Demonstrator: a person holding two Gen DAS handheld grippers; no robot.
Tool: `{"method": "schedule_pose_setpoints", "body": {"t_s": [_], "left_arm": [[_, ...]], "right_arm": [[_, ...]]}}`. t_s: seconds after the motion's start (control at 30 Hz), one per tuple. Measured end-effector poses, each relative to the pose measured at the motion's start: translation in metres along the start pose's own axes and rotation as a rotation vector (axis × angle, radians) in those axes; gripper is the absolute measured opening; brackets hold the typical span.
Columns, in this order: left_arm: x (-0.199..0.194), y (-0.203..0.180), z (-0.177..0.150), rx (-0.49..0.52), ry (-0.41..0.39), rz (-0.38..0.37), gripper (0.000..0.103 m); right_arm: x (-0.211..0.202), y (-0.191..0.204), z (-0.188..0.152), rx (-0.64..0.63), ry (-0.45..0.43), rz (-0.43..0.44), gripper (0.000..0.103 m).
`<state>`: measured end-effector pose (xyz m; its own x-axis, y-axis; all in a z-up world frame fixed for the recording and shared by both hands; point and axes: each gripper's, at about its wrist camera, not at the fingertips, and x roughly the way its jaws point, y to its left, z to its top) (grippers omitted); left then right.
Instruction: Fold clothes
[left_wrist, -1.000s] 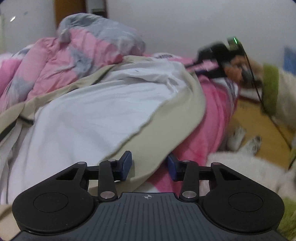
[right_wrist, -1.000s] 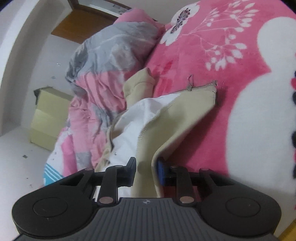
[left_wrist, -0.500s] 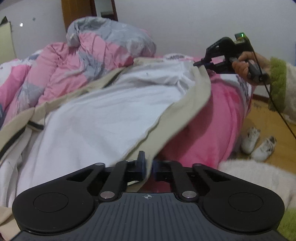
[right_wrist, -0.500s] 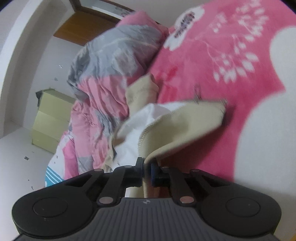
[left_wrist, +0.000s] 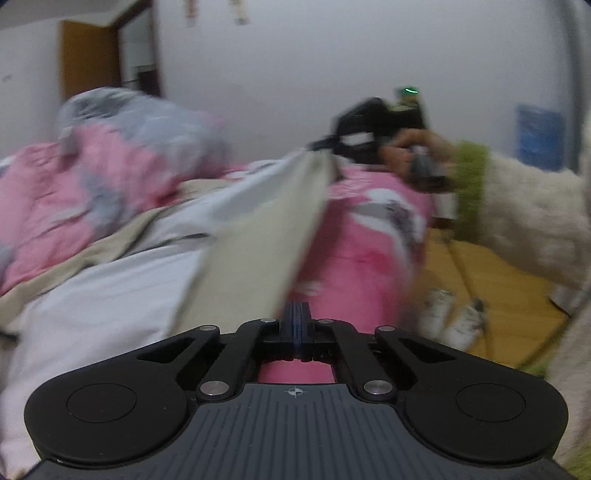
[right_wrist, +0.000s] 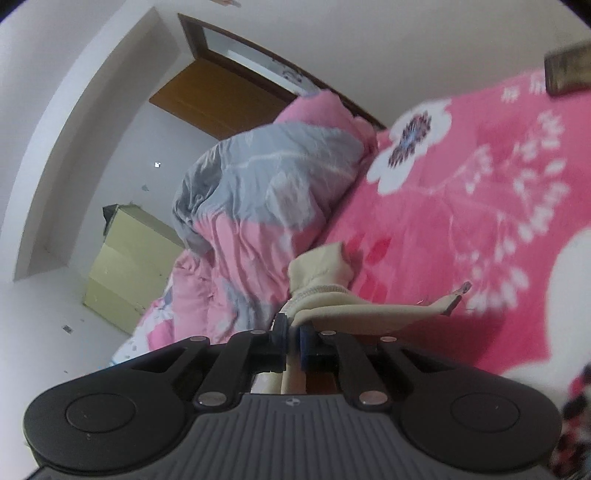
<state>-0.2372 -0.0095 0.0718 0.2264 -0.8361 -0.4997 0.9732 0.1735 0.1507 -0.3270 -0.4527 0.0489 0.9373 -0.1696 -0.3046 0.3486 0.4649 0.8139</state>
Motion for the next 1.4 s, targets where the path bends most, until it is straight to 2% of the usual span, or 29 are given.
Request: {"method": "schedule_pose_setpoints", "body": {"t_s": [0.1,0.2,0.27,0.33,0.43,0.47,0.6,0.63,0.67,0.73,0.8,0.87,0.93,1.0,1.07,1.17,1.23,1.3,1.4], "left_arm": [[0.018,-0.008,-0.010,0.022,0.059,-0.027,0.000],[0.020,-0.002,-0.018,-0.048,0.098,-0.038,0.001],[0.008,0.007,-0.020,-0.129,0.104,-0.017,0.002],[-0.010,0.017,-0.025,-0.228,0.101,0.026,0.013],[-0.045,0.035,-0.044,-0.417,0.087,0.125,0.026],[-0.056,0.041,-0.051,-0.477,0.081,0.161,0.028],[-0.101,0.064,-0.082,-0.692,0.042,0.336,0.036],[-0.112,0.070,-0.088,-0.732,0.024,0.382,0.041],[-0.123,0.077,-0.094,-0.773,0.006,0.429,0.044],[-0.143,0.092,-0.105,-0.863,-0.031,0.516,0.056],[-0.158,0.109,-0.116,-0.956,-0.065,0.589,0.059],[-0.170,0.127,-0.130,-1.061,-0.088,0.662,0.064],[-0.177,0.142,-0.145,-1.173,-0.097,0.737,0.068],[-0.181,0.153,-0.161,-1.277,-0.122,0.776,0.068],[-0.183,0.162,-0.177,-1.374,-0.169,0.789,0.071],[-0.182,0.174,-0.204,-1.514,-0.256,0.791,0.073],[-0.178,0.179,-0.209,-1.540,-0.315,0.799,0.073],[-0.172,0.182,-0.204,-1.494,-0.327,0.842,0.069],[-0.165,0.190,-0.200,-1.466,-0.334,0.909,0.047]], "right_arm": [[-0.004,-0.005,0.002,-0.027,-0.010,-0.030,0.006],[-0.012,-0.015,-0.004,-0.067,-0.003,-0.124,0.006],[-0.025,-0.017,-0.006,-0.085,-0.015,-0.173,0.010],[-0.038,-0.020,-0.007,-0.102,-0.028,-0.223,0.019],[-0.058,-0.024,-0.010,-0.128,-0.047,-0.297,0.020],[-0.066,-0.014,-0.014,-0.177,-0.054,-0.307,0.020],[-0.076,0.052,-0.051,-0.421,0.023,-0.154,0.025],[-0.079,0.068,-0.061,-0.482,0.043,-0.114,0.032],[-0.074,0.087,-0.076,-0.536,0.088,-0.043,0.040],[-0.062,0.124,-0.107,-0.640,0.187,0.110,0.048],[-0.032,0.155,-0.146,-0.660,0.331,0.244,0.053],[0.000,0.185,-0.185,-0.670,0.480,0.378,0.065],[0.036,0.206,-0.225,-0.716,0.596,0.401,0.066],[0.072,0.227,-0.265,-0.764,0.710,0.414,0.066],[0.099,0.237,-0.291,-0.803,0.771,0.420,0.066],[0.117,0.242,-0.318,-0.845,0.828,0.399,0.066],[0.118,0.241,-0.326,-0.853,0.849,0.391,0.065],[0.114,0.237,-0.330,-0.865,0.853,0.396,0.062],[0.110,0.235,-0.333,-0.854,0.872,0.422,0.053]]}}
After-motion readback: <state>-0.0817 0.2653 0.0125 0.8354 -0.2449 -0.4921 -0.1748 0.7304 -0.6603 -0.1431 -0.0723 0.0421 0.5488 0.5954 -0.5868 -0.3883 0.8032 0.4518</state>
